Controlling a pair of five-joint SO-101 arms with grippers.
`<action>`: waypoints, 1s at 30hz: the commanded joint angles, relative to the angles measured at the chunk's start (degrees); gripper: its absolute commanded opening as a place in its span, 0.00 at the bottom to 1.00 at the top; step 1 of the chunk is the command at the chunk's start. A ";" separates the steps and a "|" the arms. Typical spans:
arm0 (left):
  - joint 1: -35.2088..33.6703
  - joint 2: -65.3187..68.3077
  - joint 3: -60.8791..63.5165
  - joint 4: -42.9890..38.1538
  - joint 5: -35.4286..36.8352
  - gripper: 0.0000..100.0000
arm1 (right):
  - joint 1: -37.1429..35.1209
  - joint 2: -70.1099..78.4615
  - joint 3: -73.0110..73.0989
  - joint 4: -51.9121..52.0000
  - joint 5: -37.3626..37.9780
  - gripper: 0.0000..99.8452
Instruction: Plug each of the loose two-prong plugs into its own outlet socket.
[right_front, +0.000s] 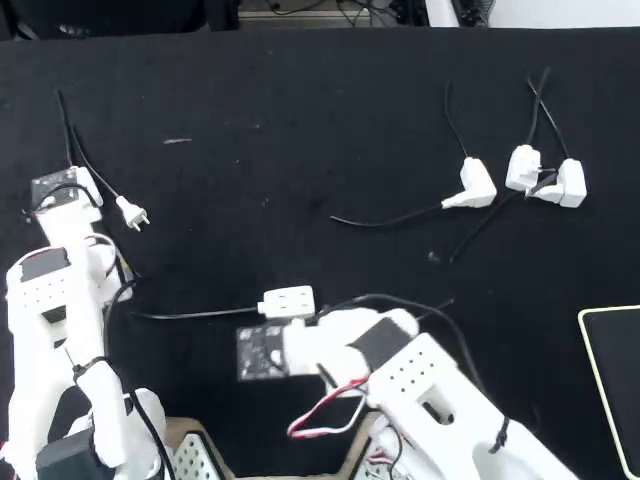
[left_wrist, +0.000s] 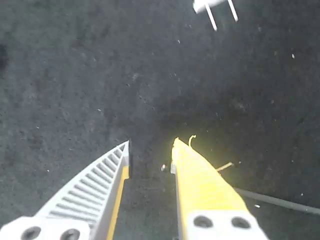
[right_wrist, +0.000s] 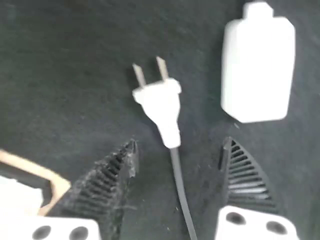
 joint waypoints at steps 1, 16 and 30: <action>-0.57 -1.49 0.31 -1.05 0.88 0.15 | -2.64 3.30 -1.98 -2.20 0.53 0.25; 0.40 -1.49 1.98 -3.08 0.97 0.15 | -2.73 13.05 -2.95 -10.99 9.41 0.25; 14.64 -1.58 13.05 -19.96 0.97 0.15 | -2.81 18.15 -2.95 -16.62 2.46 0.25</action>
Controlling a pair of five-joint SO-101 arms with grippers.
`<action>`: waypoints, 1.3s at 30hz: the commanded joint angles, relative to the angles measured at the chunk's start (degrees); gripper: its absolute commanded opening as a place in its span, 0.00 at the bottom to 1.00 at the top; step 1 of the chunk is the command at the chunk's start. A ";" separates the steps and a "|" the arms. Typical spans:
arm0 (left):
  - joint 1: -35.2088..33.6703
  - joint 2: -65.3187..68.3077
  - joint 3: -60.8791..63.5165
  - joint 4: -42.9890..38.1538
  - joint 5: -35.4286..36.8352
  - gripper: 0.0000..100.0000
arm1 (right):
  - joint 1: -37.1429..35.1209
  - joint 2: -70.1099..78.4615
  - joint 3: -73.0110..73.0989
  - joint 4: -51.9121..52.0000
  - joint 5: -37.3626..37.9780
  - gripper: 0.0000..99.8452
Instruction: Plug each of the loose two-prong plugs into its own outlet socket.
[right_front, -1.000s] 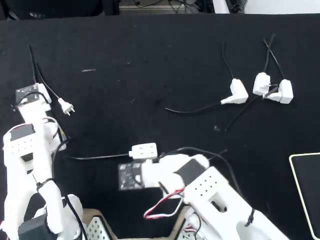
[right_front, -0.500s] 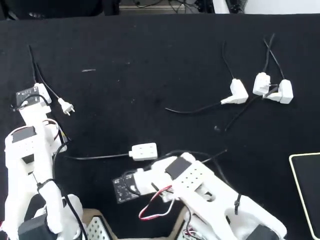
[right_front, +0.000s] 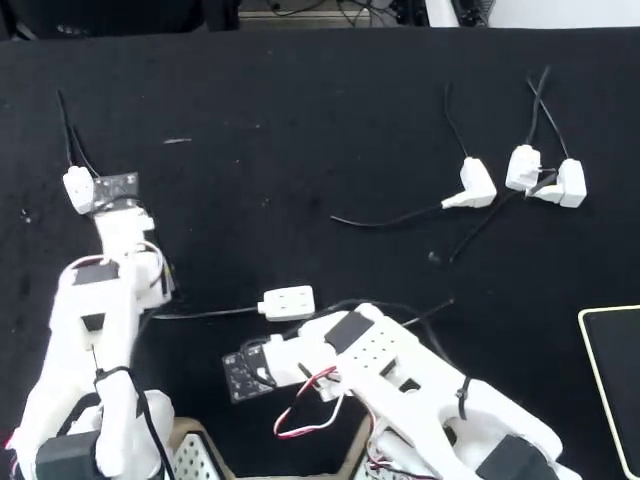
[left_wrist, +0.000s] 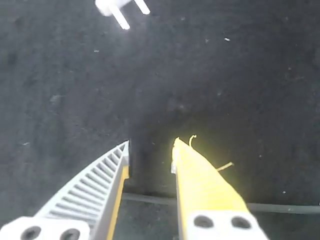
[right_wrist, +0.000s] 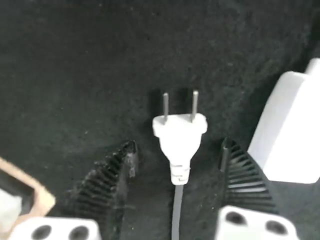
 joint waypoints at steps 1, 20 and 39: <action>1.27 -1.58 1.89 -3.34 0.62 0.15 | -0.79 0.31 -2.68 -3.96 -5.54 0.25; 0.84 -2.11 3.38 -2.81 0.53 0.14 | -0.35 -12.97 -7.87 9.76 -20.13 0.01; -6.20 -18.99 5.05 4.84 6.07 0.15 | -0.44 -17.36 -3.38 -29.45 -39.74 0.01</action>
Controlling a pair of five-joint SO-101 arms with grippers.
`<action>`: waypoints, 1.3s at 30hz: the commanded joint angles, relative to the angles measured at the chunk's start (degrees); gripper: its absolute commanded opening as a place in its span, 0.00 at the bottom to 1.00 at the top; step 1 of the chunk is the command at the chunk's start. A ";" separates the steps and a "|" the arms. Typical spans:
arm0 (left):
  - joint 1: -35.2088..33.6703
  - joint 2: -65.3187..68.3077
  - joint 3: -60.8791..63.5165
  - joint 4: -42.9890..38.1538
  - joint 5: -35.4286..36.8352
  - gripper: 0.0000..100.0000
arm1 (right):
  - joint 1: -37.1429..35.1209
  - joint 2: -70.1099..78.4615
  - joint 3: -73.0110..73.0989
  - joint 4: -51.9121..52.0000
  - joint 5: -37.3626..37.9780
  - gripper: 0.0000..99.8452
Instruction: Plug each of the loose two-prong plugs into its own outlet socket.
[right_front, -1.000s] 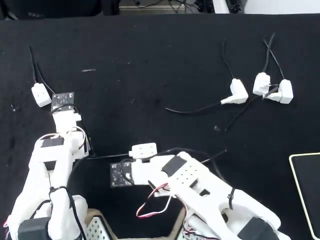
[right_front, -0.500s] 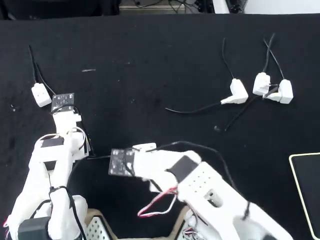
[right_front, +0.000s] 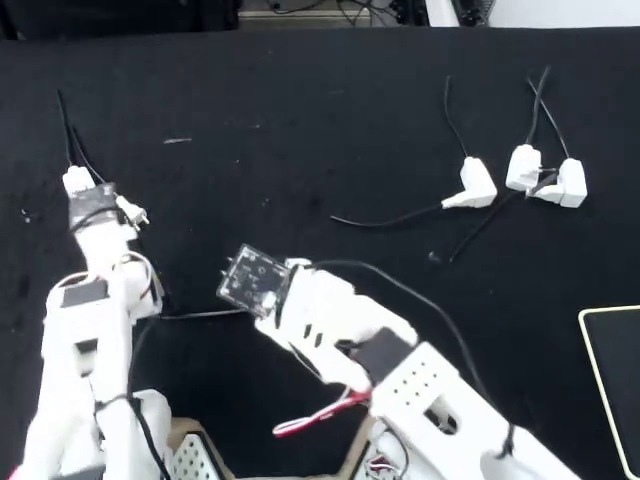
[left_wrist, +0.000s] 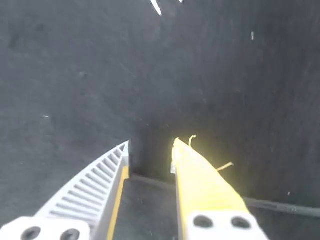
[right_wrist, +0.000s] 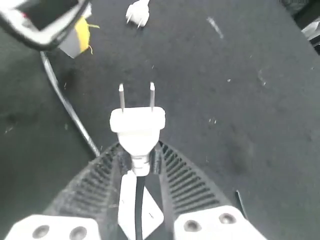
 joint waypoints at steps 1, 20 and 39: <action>-1.80 -10.55 2.07 0.35 1.93 0.15 | -0.44 6.81 -3.82 -6.24 -2.37 0.01; 14.29 -61.63 17.71 15.91 -3.34 0.15 | -6.33 18.86 0.04 -19.87 -8.97 0.01; 12.18 -59.96 12.79 16.09 -3.43 0.15 | -6.77 4.97 7.69 -16.26 -8.88 0.01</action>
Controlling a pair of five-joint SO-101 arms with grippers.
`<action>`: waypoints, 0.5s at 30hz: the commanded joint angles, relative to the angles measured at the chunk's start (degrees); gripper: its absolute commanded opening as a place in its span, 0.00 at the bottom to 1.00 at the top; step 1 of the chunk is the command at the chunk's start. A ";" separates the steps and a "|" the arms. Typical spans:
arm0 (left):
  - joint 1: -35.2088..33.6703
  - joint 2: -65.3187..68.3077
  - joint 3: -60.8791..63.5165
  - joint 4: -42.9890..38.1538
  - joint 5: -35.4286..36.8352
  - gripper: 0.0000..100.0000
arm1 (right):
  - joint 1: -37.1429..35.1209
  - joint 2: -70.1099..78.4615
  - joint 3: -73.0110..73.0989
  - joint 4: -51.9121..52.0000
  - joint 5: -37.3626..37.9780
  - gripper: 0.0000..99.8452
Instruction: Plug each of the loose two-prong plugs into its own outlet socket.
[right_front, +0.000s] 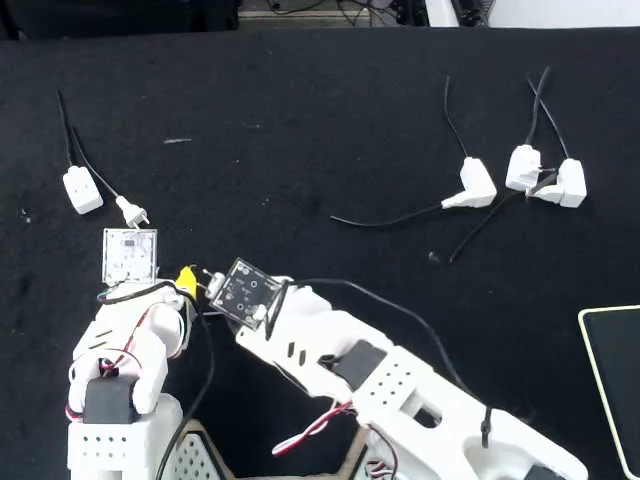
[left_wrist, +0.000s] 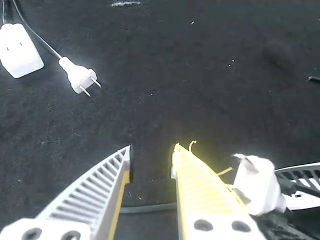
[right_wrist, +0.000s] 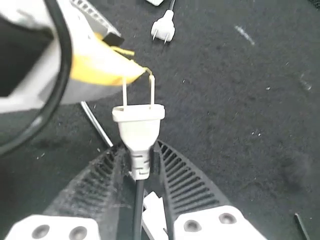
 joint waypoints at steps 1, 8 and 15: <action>-1.89 0.18 -6.90 0.35 -0.09 0.15 | -0.79 -1.80 -0.66 1.58 -0.18 0.01; 4.62 0.62 -10.59 -0.18 -0.44 0.15 | -0.79 -1.80 -0.31 1.58 -0.26 0.01; 8.75 0.70 -1.54 -2.55 -4.84 0.15 | -0.79 -2.24 -0.48 1.76 -0.53 0.01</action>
